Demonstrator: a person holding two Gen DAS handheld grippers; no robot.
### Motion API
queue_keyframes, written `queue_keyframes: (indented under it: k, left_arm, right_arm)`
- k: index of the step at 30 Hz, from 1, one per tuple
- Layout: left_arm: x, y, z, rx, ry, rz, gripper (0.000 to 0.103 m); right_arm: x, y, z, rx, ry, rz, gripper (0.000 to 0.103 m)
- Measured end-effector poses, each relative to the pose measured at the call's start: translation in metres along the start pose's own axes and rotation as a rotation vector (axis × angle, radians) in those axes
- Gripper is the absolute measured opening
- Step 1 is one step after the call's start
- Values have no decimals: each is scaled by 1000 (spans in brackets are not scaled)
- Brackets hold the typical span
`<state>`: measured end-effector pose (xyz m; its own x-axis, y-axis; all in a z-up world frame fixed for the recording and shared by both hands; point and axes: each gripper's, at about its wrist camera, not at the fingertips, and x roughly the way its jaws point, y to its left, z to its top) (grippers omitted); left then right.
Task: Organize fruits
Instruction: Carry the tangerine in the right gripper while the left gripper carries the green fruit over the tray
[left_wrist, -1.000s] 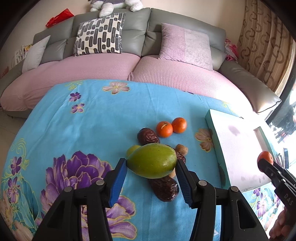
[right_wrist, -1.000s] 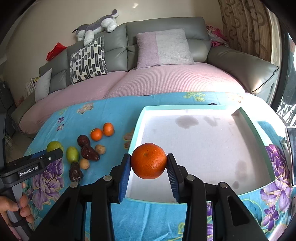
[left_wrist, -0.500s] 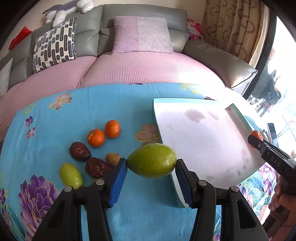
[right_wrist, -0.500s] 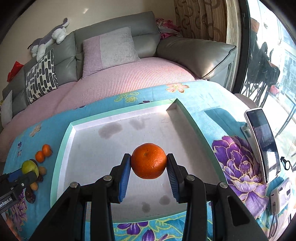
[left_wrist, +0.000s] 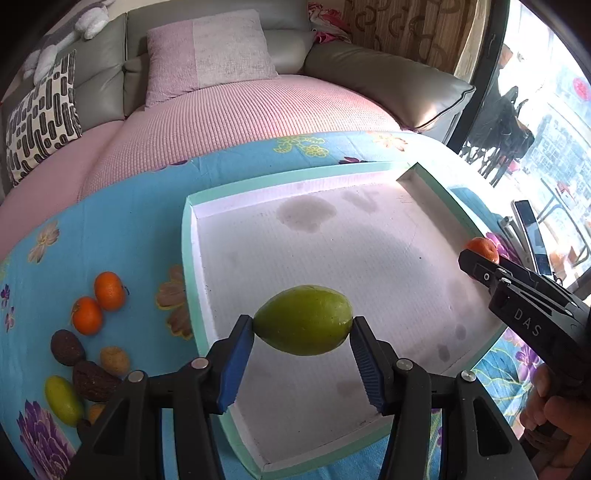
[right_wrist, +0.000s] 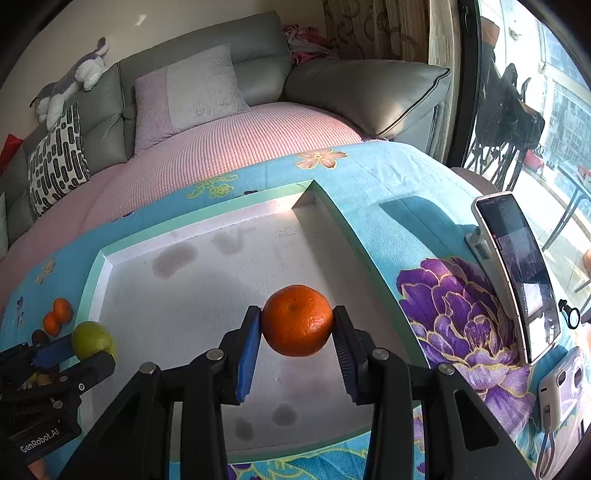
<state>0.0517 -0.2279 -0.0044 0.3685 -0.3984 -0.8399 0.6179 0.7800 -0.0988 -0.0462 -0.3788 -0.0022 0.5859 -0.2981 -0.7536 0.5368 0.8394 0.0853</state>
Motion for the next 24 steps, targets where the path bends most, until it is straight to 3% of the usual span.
queue_keyframes:
  k: [7, 24]
  left_arm:
    - [19, -7, -5, 4, 38, 11, 57]
    - [19, -8, -3, 3, 40, 20, 57]
  right_arm:
    - [21, -2, -8, -3, 72, -17, 40]
    - [22, 0, -9, -33, 69, -32, 41]
